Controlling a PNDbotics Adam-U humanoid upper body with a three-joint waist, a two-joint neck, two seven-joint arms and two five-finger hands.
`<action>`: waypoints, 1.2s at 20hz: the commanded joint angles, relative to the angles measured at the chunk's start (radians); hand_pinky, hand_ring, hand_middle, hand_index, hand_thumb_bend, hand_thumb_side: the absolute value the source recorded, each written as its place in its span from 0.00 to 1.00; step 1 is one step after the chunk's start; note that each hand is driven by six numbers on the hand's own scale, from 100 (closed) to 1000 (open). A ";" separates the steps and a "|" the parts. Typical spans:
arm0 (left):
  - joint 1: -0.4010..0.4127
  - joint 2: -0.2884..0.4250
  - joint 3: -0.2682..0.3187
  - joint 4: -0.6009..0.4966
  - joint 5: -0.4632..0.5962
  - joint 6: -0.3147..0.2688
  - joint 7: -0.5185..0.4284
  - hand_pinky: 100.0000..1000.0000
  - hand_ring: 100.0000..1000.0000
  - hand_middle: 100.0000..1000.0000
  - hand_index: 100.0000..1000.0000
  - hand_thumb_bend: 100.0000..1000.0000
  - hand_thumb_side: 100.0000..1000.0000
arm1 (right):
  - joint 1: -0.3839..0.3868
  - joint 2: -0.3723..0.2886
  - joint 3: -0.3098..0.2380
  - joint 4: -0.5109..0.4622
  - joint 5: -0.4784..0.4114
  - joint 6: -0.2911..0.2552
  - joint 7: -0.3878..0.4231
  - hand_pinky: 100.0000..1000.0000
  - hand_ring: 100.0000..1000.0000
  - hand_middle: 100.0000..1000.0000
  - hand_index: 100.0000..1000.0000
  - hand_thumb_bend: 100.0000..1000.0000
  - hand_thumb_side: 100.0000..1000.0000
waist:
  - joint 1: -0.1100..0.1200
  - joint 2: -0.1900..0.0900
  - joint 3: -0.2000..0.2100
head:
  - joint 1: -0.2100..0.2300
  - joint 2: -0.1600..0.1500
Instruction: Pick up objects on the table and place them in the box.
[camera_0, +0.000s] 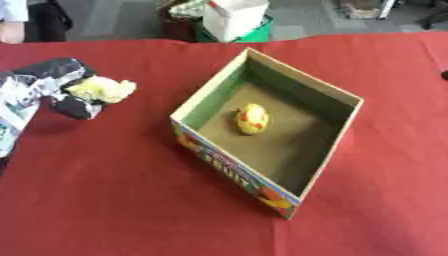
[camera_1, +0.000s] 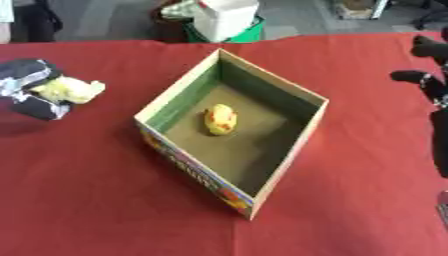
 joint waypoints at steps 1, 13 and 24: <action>-0.023 0.027 0.013 -0.025 0.005 0.024 0.042 0.48 0.50 0.41 0.41 0.00 0.20 | -0.004 -0.017 -0.010 -0.019 -0.005 0.004 -0.001 0.64 0.89 0.64 0.86 0.00 1.00 | -0.001 -0.029 0.002 | -0.002 0.004; -0.086 -0.020 -0.021 -0.148 0.079 0.090 0.084 0.44 0.46 0.37 0.37 0.00 0.21 | -0.007 -0.027 -0.010 -0.019 -0.024 0.005 0.001 0.64 0.89 0.65 0.85 0.00 1.00 | 0.004 -0.051 0.003 | -0.043 0.024; -0.158 -0.156 -0.069 -0.229 0.102 0.113 0.063 0.44 0.45 0.37 0.38 0.00 0.21 | -0.019 -0.028 -0.006 -0.019 -0.042 0.013 0.008 0.64 0.89 0.65 0.85 0.00 1.00 | 0.018 -0.060 -0.008 | -0.049 0.020</action>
